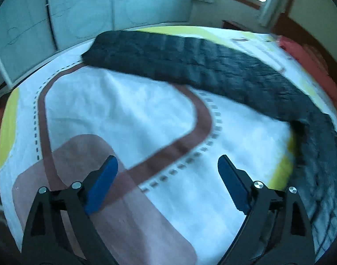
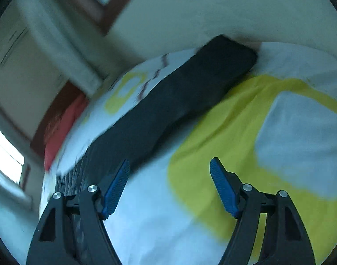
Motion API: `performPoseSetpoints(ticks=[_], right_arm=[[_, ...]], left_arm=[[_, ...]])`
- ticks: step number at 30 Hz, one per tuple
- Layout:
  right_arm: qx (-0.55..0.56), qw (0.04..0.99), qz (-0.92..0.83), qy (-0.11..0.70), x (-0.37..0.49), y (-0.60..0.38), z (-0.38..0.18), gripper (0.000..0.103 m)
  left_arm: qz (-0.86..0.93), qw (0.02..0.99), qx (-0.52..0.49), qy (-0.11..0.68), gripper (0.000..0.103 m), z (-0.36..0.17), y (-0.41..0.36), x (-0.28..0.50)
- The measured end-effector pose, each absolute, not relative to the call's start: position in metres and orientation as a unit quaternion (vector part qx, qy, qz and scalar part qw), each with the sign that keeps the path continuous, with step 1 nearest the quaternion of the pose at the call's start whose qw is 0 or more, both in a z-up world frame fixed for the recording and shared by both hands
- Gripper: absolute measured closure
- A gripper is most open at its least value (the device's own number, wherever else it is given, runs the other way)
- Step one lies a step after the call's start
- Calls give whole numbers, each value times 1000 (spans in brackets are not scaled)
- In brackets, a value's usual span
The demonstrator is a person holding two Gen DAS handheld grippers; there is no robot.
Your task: Fold large clothes
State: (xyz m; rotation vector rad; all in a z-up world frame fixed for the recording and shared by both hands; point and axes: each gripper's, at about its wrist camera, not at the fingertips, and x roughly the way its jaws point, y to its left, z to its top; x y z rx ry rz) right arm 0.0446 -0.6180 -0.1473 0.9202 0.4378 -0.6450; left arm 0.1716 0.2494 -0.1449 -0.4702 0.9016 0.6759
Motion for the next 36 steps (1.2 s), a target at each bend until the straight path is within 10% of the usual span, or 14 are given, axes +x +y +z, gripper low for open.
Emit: performPoseSetpoints(ticks=[13, 18, 36], right_arm=[[477, 805, -341, 94, 67, -692, -163, 22], [473, 799, -349, 128, 81, -694, -160, 89], [194, 960, -105, 172, 242, -378, -10, 91]], left_arm=[[372, 812, -171, 415, 3, -161, 258, 176], [375, 813, -168, 412, 2, -163, 260, 178], [381, 816, -156, 406, 2, -167, 257, 179]])
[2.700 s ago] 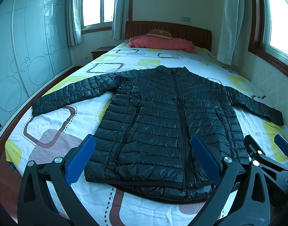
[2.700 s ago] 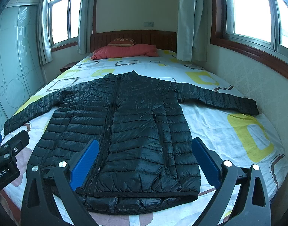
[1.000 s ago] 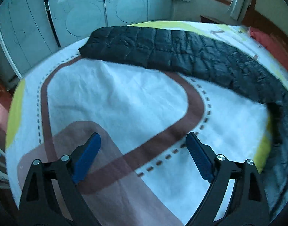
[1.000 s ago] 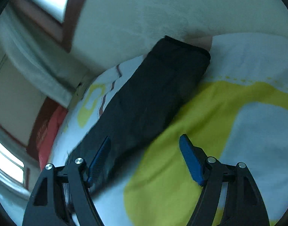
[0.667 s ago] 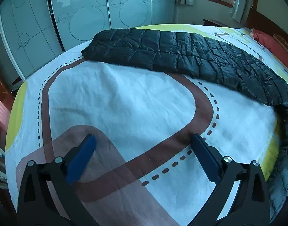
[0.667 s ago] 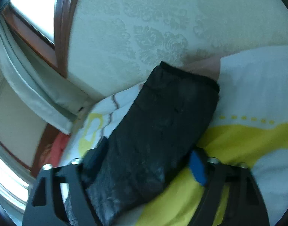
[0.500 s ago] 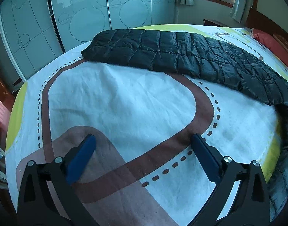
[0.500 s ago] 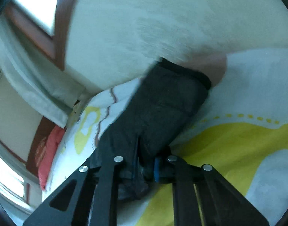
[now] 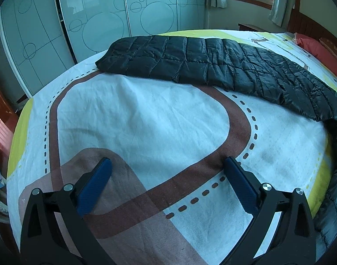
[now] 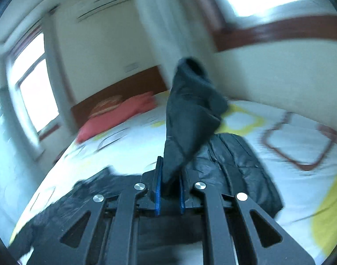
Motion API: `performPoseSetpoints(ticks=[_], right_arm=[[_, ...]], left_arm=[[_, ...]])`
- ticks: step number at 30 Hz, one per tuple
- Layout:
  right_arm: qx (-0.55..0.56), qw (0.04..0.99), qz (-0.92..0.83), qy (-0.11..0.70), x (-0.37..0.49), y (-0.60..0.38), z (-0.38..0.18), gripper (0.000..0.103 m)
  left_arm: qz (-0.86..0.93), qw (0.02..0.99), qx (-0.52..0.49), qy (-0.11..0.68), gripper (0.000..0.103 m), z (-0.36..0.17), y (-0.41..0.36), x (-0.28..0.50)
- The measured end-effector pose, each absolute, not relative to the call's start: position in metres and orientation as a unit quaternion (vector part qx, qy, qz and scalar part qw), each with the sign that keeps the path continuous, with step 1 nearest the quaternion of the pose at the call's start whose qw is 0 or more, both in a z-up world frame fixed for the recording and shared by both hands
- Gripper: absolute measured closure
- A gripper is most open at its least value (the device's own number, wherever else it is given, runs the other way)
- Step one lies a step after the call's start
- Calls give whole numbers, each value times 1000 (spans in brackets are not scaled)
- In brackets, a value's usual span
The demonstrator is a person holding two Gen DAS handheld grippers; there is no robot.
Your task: Fold large clothes
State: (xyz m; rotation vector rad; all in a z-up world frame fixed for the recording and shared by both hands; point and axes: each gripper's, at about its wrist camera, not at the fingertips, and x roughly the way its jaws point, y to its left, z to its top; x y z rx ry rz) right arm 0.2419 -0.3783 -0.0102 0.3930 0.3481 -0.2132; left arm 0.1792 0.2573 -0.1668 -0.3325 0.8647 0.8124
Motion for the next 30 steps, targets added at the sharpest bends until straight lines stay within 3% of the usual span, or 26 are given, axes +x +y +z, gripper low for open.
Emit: performPoseSetpoints(ticks=[13, 25, 30], right_arm=[[101, 955, 74, 268, 325, -116, -32, 91], [10, 918, 105, 383, 365, -29, -109, 90], [-20, 907, 108, 408, 365, -15, -120, 80]], left_arm=[[381, 822, -156, 395, 2, -169, 257, 177], [380, 823, -157, 391, 2, -169, 257, 176], [380, 824, -156, 391, 2, -169, 256, 176]])
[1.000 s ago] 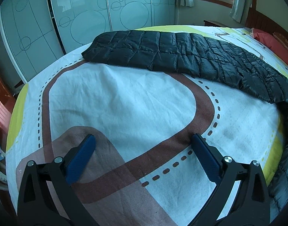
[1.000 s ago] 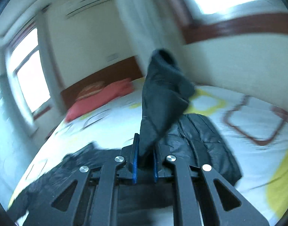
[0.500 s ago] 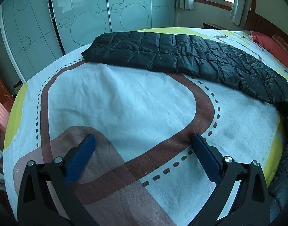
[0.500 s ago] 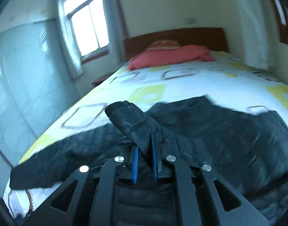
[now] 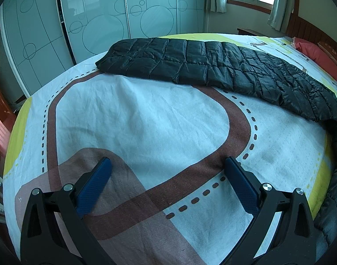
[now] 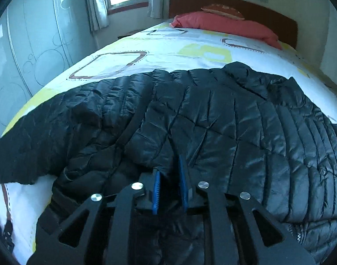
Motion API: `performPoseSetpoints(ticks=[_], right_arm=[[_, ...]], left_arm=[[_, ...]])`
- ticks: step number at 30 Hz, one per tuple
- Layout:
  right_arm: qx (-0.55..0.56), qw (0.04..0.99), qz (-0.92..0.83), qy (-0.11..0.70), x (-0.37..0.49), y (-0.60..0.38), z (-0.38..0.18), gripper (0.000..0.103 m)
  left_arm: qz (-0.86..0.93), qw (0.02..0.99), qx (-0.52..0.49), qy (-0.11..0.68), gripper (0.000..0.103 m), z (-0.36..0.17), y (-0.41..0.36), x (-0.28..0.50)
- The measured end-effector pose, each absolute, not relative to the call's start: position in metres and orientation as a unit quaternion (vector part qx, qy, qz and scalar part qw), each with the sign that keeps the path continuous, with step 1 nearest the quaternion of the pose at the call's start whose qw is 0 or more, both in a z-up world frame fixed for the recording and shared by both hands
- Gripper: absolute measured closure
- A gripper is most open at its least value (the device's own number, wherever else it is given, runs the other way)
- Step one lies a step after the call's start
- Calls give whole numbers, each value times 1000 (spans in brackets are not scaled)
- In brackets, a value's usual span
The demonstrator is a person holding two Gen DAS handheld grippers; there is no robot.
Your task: Fold large clothes
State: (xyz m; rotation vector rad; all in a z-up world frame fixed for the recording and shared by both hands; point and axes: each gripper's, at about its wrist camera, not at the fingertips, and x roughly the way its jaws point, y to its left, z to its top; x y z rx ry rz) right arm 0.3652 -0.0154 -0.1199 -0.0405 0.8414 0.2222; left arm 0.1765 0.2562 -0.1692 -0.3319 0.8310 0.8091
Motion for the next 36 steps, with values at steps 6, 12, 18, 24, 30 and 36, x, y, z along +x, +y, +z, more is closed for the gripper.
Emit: performPoseSetpoints(ticks=[6, 12, 18, 24, 30, 36], right_arm=[[-2, 908, 190, 373, 319, -21, -86, 21], [36, 933, 148, 325, 285, -111, -41, 35], [104, 935, -54, 335, 304, -295, -51, 73], [125, 887, -112, 430, 317, -374, -138, 74], [112, 907, -112, 389, 315, -365, -103, 74], [100, 909, -110, 388, 365, -366, -104, 69]], left_arm=[[380, 823, -156, 391, 2, -169, 257, 176], [381, 823, -156, 391, 2, -169, 256, 177], [381, 823, -156, 391, 2, -169, 256, 177], [381, 823, -154, 392, 2, -169, 257, 178], [381, 823, -154, 391, 2, -170, 255, 177], [382, 823, -153, 392, 2, -170, 256, 178]])
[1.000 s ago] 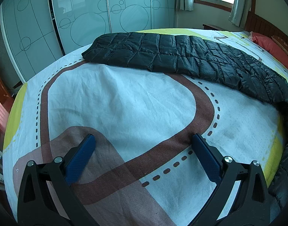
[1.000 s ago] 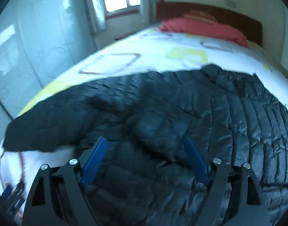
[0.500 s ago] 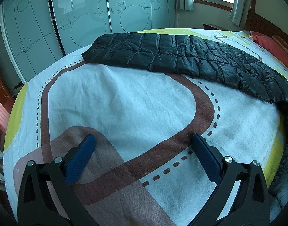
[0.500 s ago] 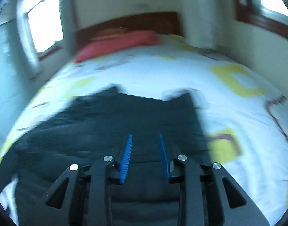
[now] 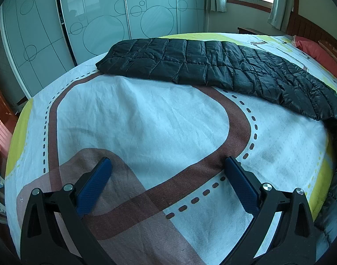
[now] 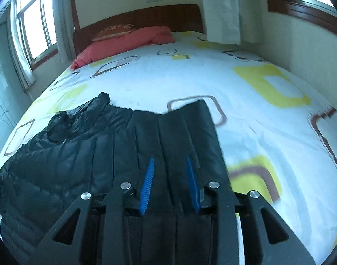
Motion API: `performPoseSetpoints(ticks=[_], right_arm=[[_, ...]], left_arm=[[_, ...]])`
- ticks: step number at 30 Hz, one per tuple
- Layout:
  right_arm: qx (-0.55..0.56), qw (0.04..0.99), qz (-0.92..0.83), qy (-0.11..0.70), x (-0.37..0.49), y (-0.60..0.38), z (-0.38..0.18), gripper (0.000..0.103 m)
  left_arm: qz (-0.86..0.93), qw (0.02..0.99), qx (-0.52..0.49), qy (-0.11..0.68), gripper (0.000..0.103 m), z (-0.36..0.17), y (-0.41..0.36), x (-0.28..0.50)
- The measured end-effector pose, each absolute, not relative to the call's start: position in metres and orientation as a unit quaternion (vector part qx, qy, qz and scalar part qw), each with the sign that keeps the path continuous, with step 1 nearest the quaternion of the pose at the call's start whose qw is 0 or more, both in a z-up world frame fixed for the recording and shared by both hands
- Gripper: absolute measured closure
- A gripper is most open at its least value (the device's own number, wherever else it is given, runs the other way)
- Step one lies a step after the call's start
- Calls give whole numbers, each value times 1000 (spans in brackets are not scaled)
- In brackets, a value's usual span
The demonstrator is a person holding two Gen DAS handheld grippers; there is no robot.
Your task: Fold large clothes
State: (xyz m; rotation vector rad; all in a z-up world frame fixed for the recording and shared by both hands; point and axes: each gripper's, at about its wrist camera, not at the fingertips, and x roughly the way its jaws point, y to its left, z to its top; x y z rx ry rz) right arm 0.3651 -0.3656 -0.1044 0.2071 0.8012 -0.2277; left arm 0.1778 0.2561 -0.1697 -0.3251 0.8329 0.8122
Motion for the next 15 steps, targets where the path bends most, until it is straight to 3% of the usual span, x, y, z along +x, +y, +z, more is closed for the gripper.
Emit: performPoseSetpoints(ticks=[3, 9, 15], right_arm=[[112, 890, -113, 427, 390, -375, -143, 63], [86, 909, -99, 395, 353, -337, -115, 63], [64, 904, -95, 412, 332, -319, -142, 56]], left_arm=[[382, 823, -153, 392, 2, -170, 257, 178], [382, 823, -152, 391, 2, -170, 255, 178], [382, 823, -153, 392, 2, -170, 254, 178]])
